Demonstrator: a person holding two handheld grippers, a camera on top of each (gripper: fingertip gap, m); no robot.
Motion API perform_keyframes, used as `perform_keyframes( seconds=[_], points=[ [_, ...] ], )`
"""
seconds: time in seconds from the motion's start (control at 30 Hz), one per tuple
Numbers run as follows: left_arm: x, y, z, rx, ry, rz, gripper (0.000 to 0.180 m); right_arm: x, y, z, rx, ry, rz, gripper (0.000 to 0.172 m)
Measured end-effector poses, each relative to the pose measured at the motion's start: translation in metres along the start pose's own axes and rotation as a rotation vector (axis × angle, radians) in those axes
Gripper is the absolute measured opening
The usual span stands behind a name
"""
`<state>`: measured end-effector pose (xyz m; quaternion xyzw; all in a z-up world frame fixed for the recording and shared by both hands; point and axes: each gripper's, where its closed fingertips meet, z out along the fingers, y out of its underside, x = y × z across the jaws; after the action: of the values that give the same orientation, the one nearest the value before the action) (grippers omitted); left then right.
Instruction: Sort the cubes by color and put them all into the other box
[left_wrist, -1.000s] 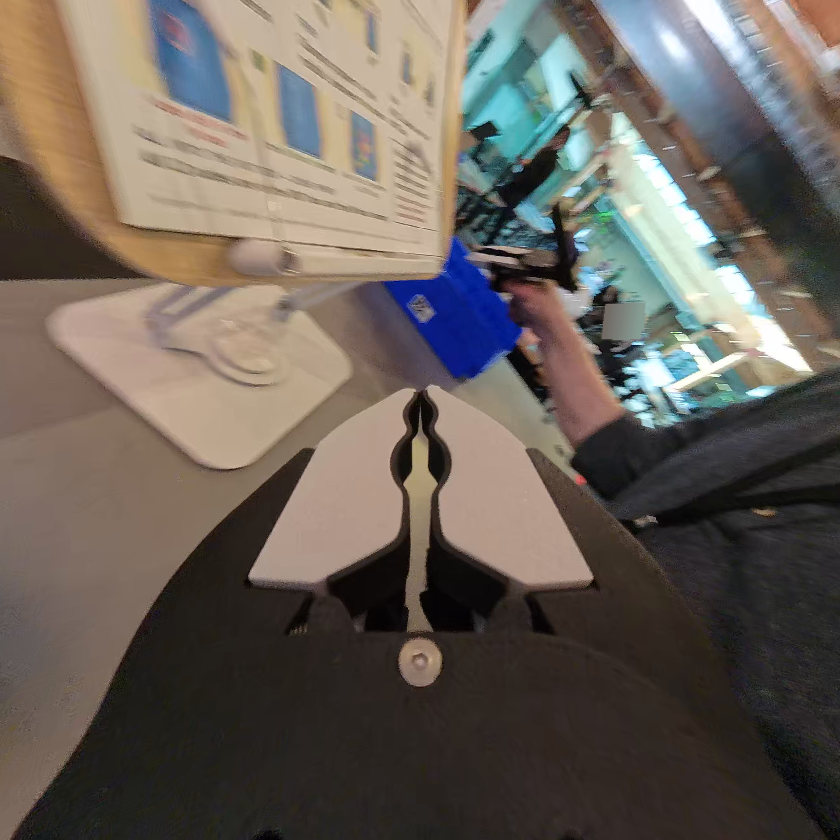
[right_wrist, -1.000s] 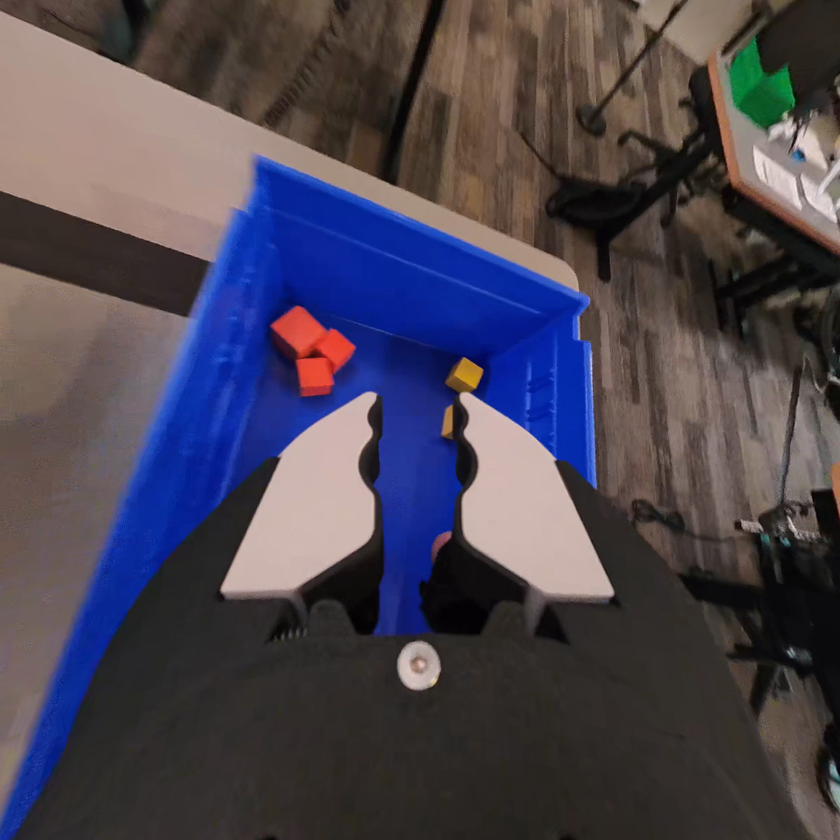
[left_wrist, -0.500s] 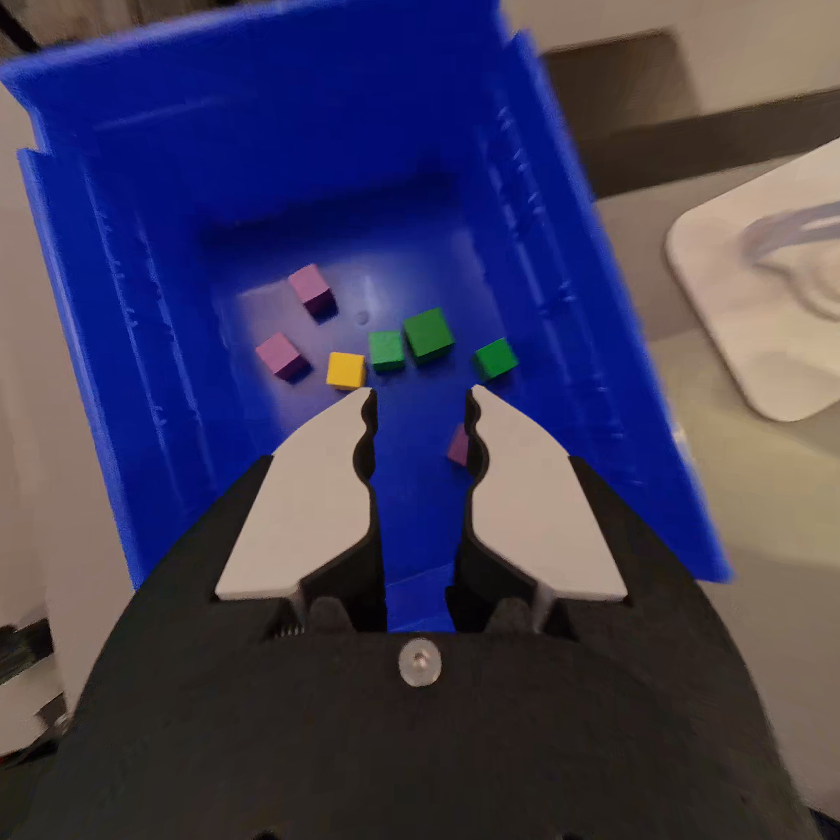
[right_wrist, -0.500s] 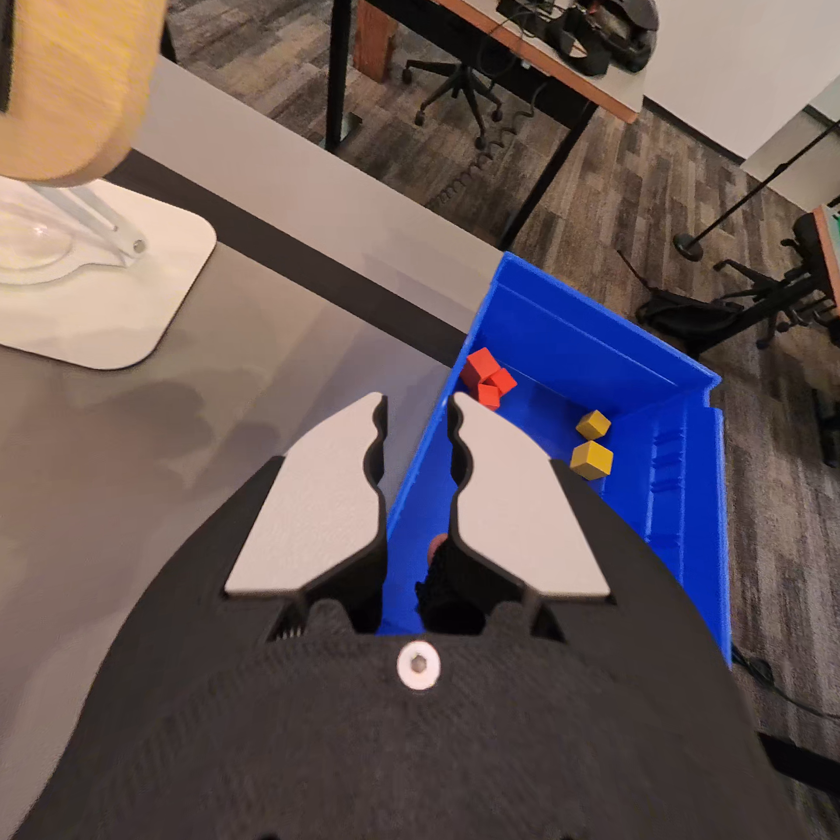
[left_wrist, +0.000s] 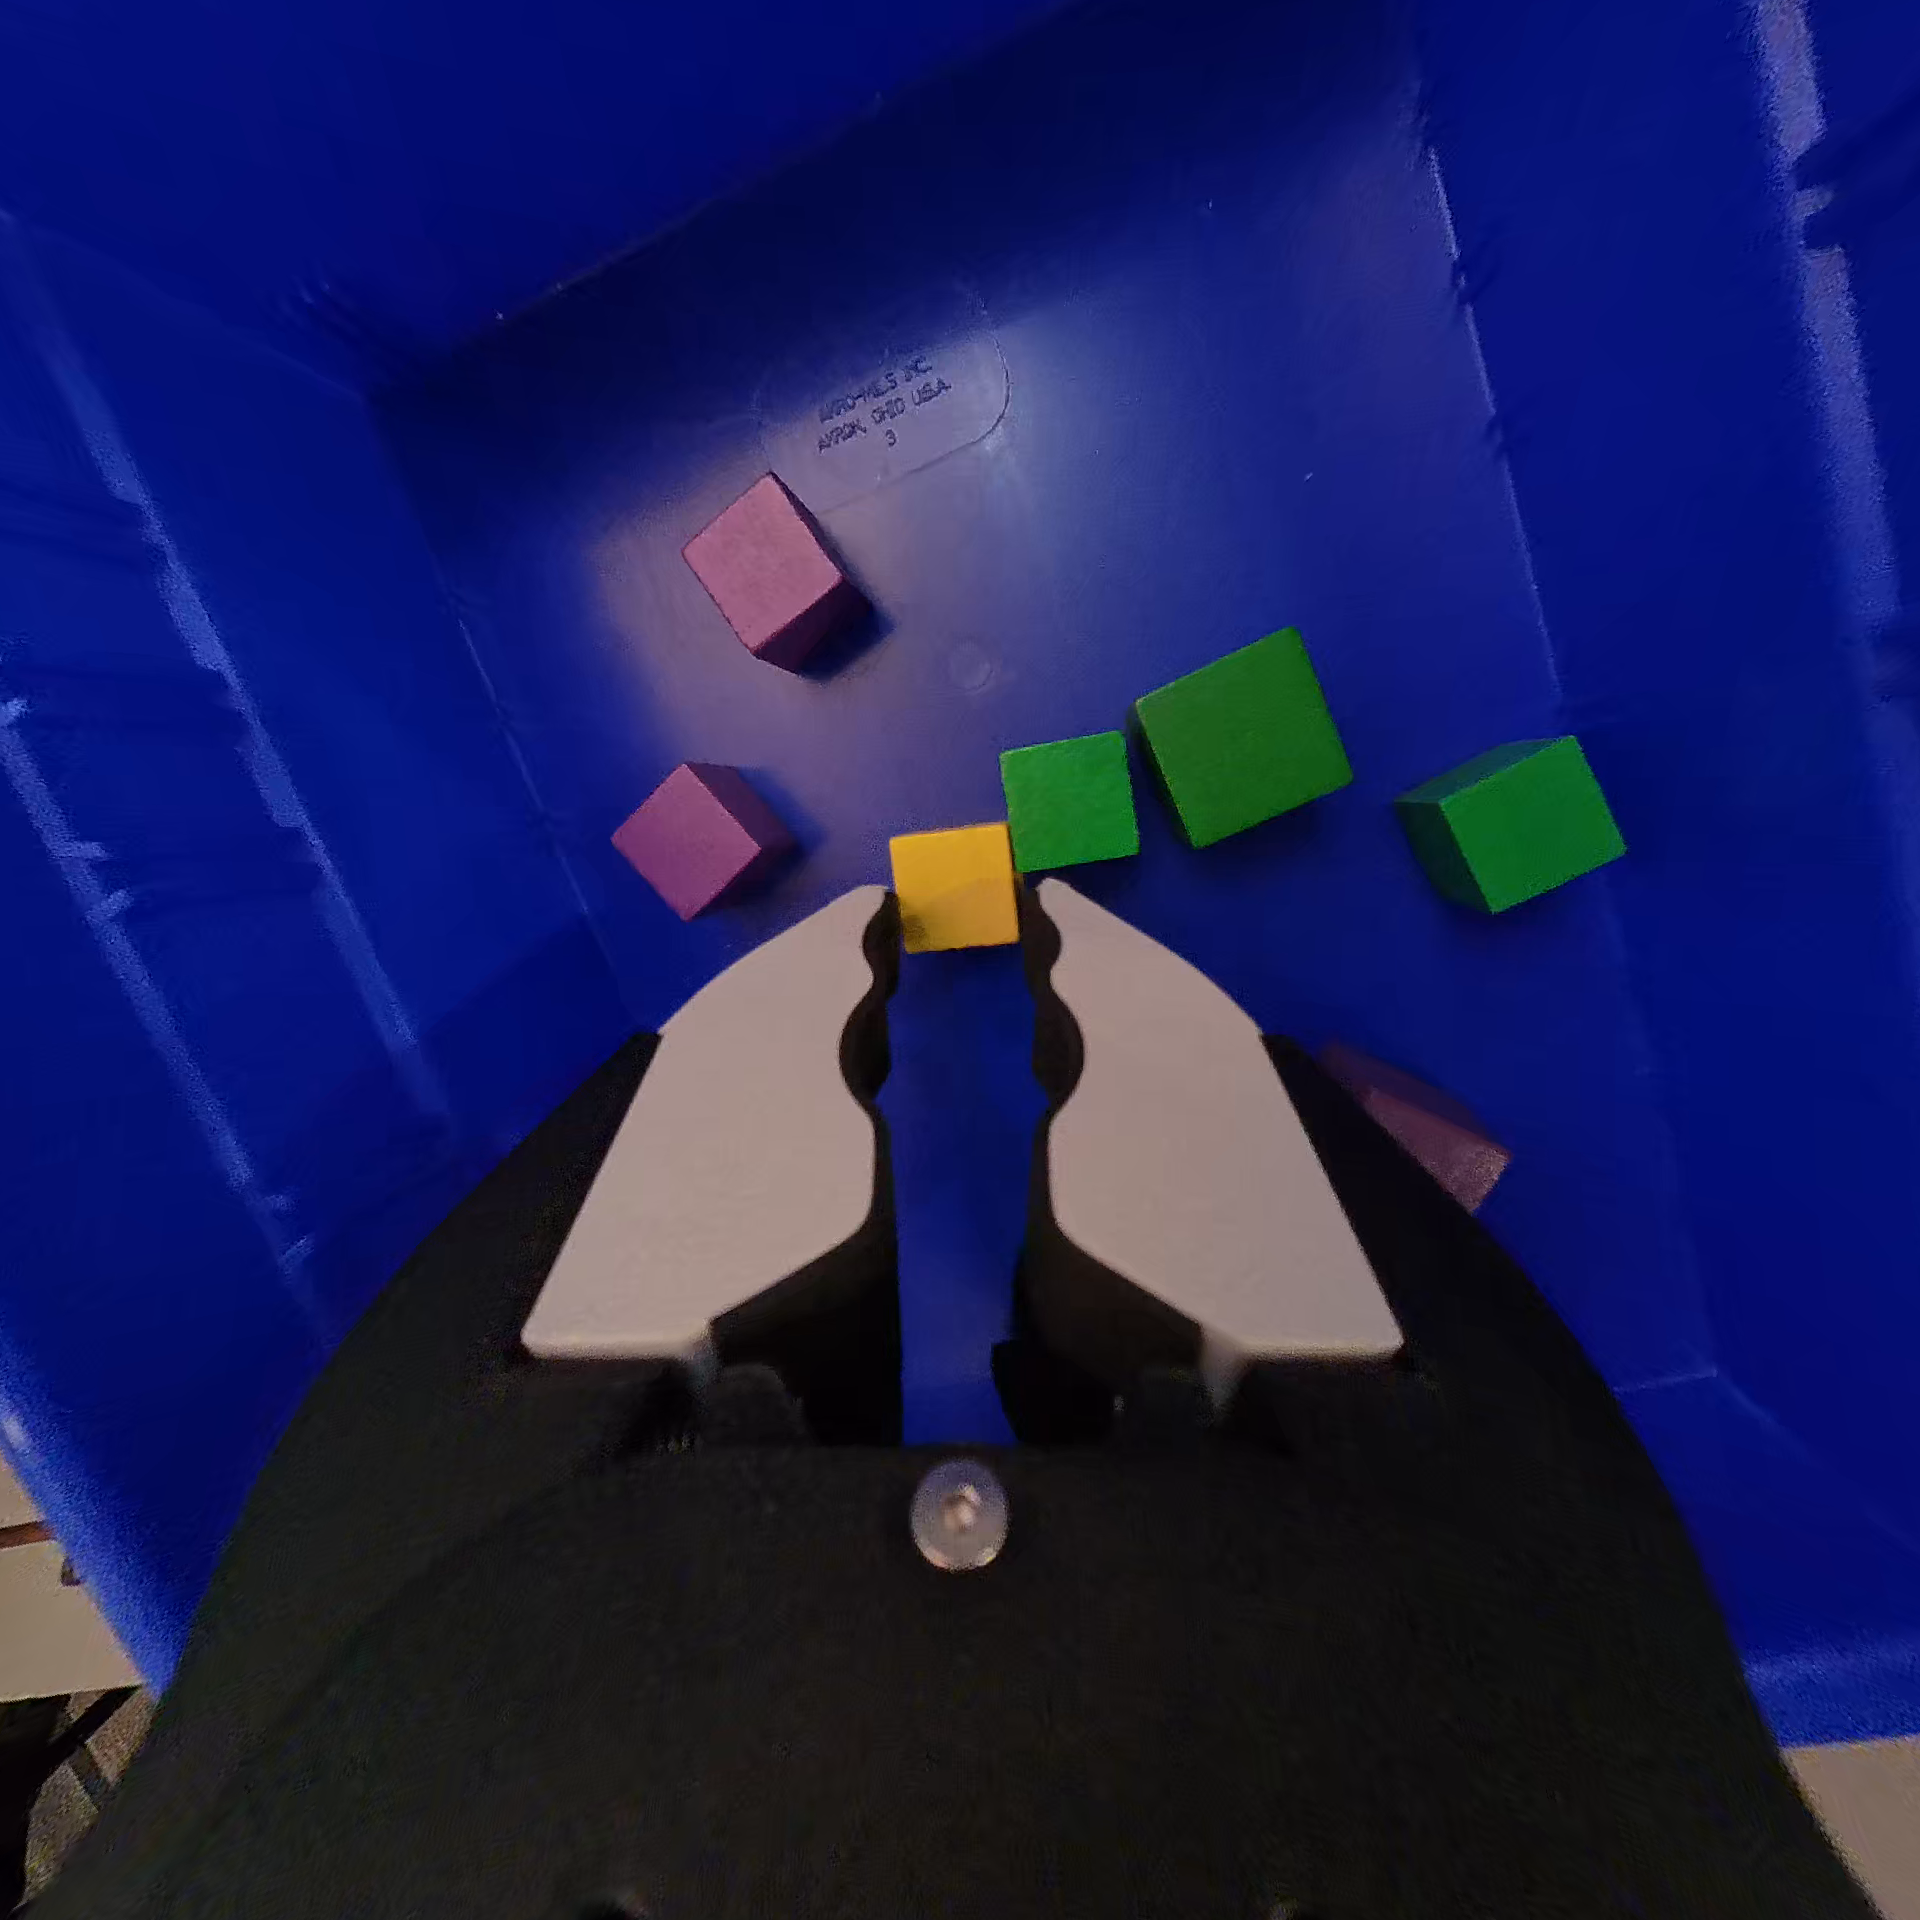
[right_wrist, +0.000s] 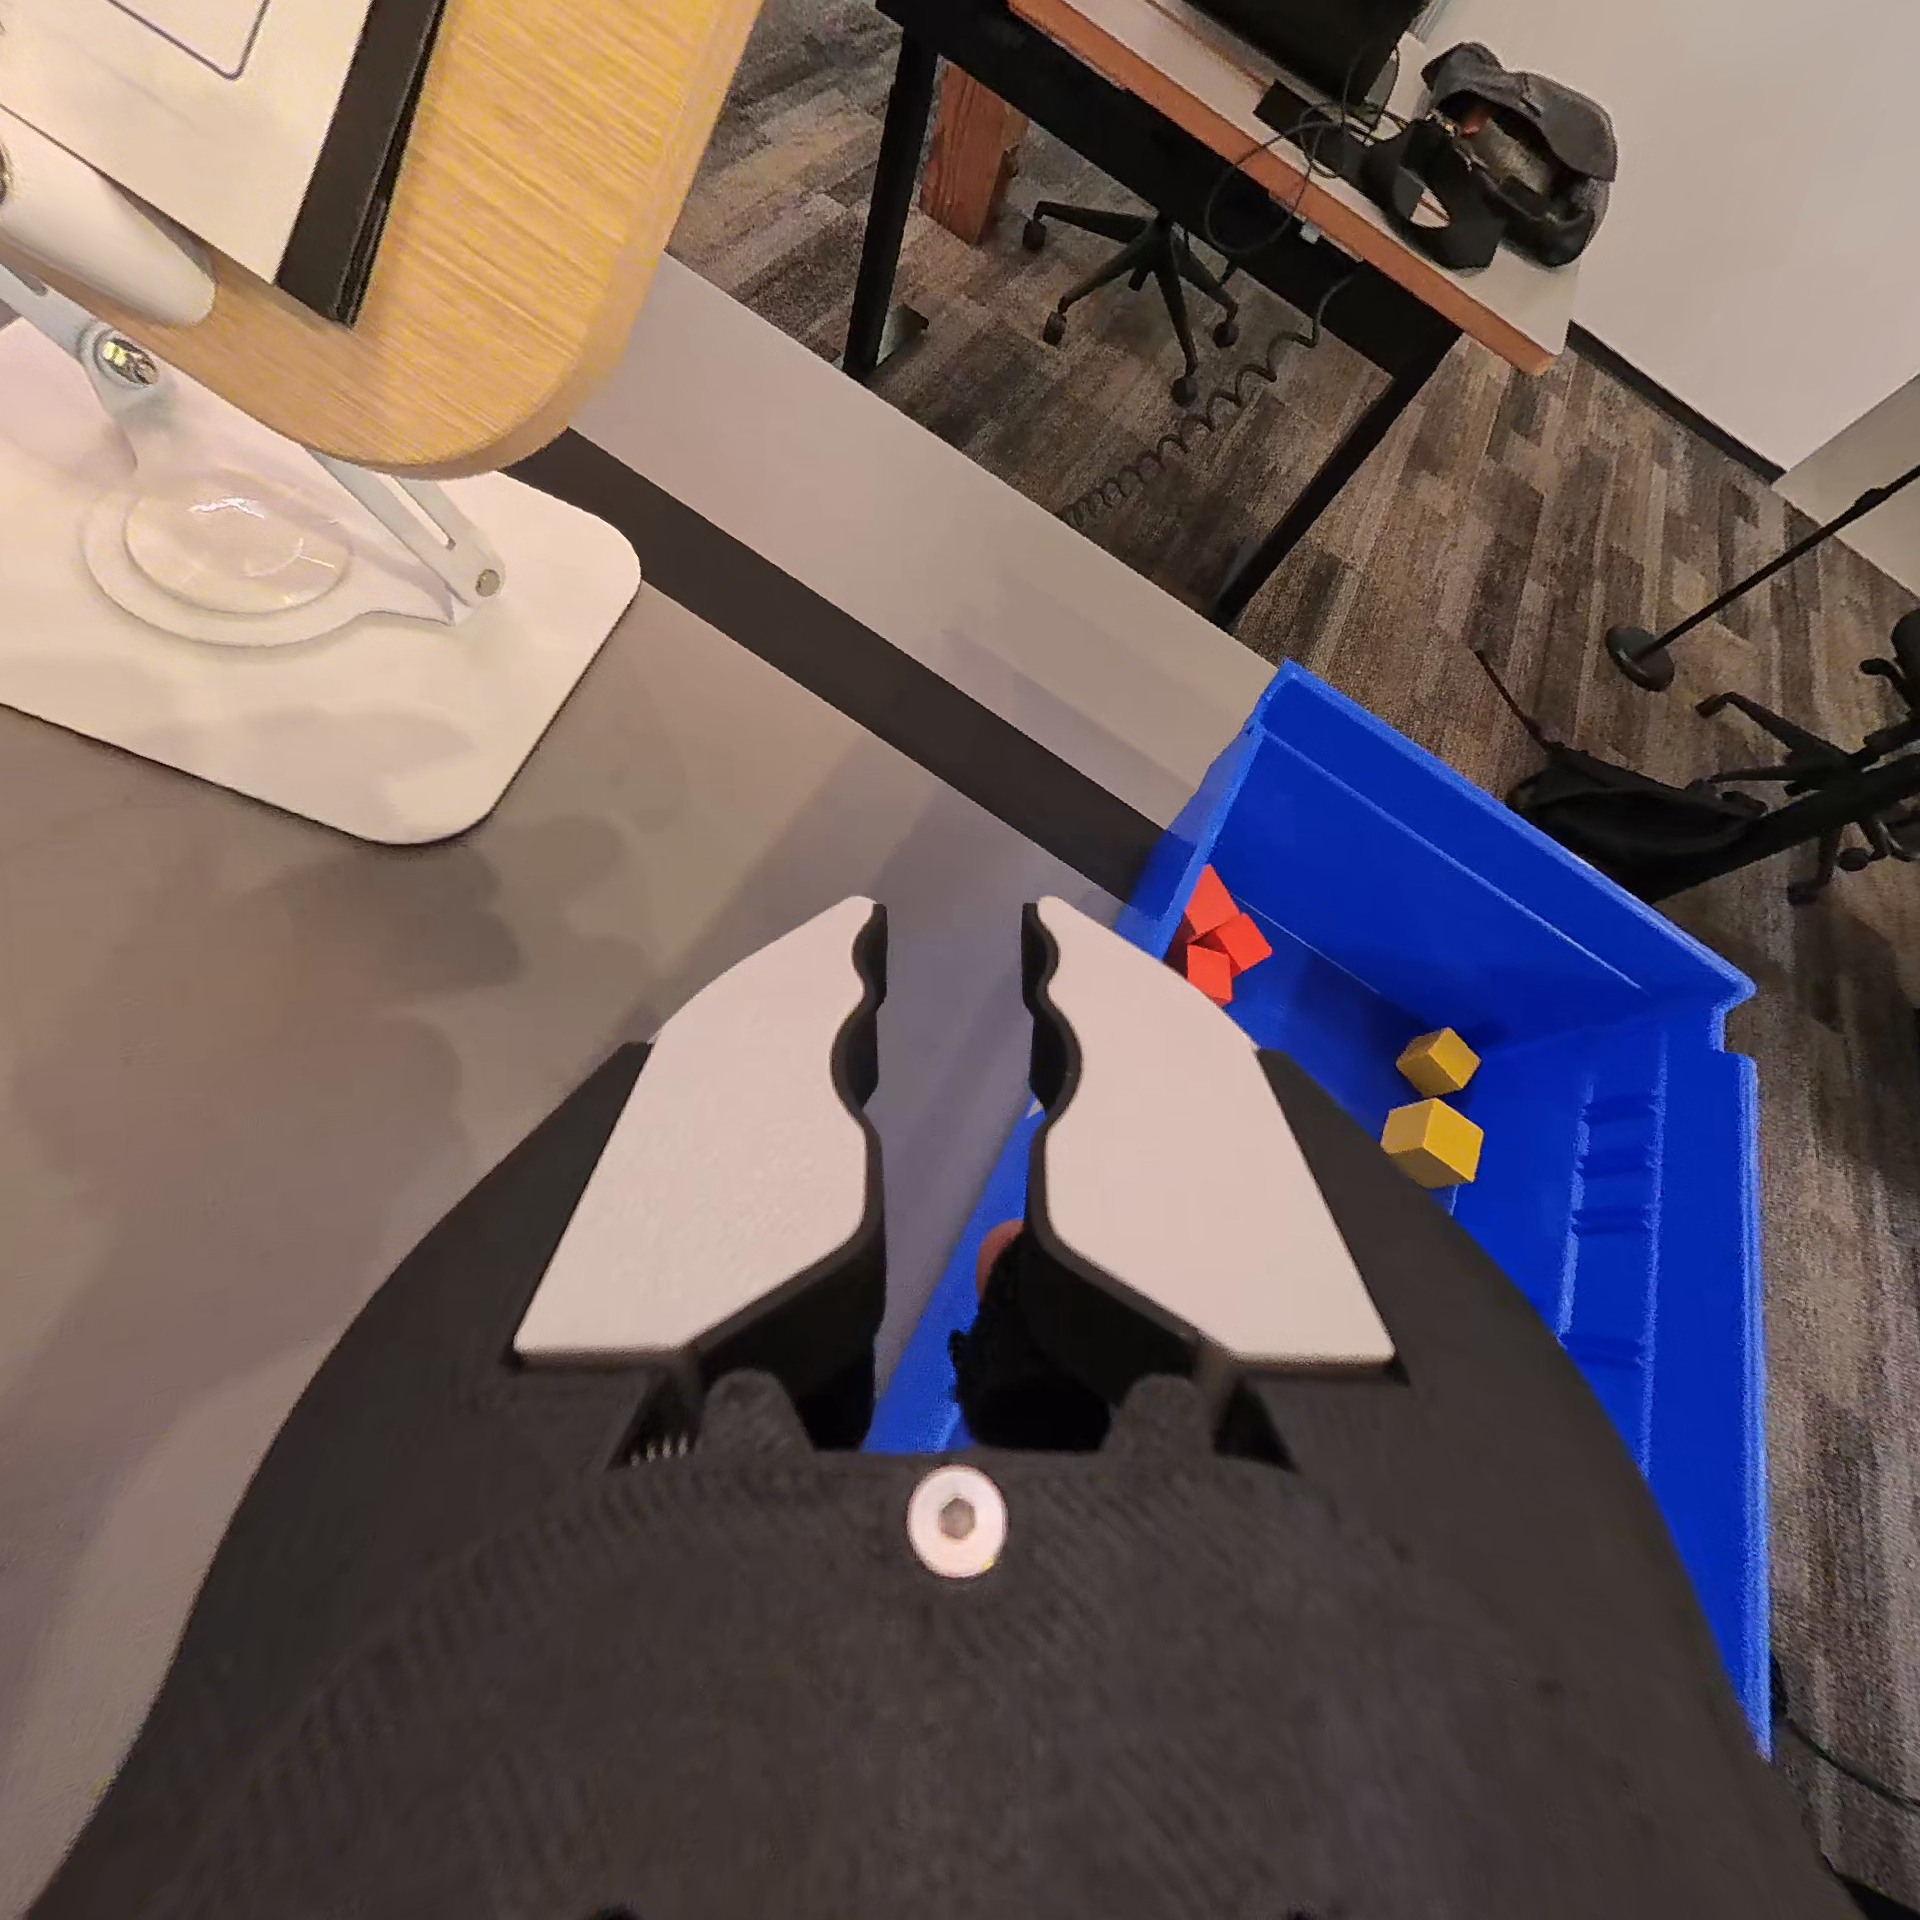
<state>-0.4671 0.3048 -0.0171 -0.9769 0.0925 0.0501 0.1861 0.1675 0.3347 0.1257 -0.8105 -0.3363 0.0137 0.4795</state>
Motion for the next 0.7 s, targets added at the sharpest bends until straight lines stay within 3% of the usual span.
perform_keyframes(
  seconds=[0.17, 0.3, 0.5, 0.7],
  points=[
    [0.001, 0.0, 0.0, 0.025, 0.02, -0.023, 0.023, -0.004, -0.004, -0.003, 0.014, 0.0, -0.018, 0.025],
    [0.007, -0.005, -0.024, 0.119, 0.045, -0.07, 0.023, -0.013, -0.013, -0.012, 0.057, -0.02, -0.03, 0.025],
    [0.043, -0.014, -0.101, 0.369, 0.191, -0.159, 0.022, -0.06, -0.053, -0.037, 0.237, -0.149, -0.129, 0.029],
    [0.137, -0.023, -0.201, 0.629, 0.564, -0.186, 0.022, -0.156, -0.116, -0.072, 0.509, -0.358, -0.308, 0.037]
  ],
)
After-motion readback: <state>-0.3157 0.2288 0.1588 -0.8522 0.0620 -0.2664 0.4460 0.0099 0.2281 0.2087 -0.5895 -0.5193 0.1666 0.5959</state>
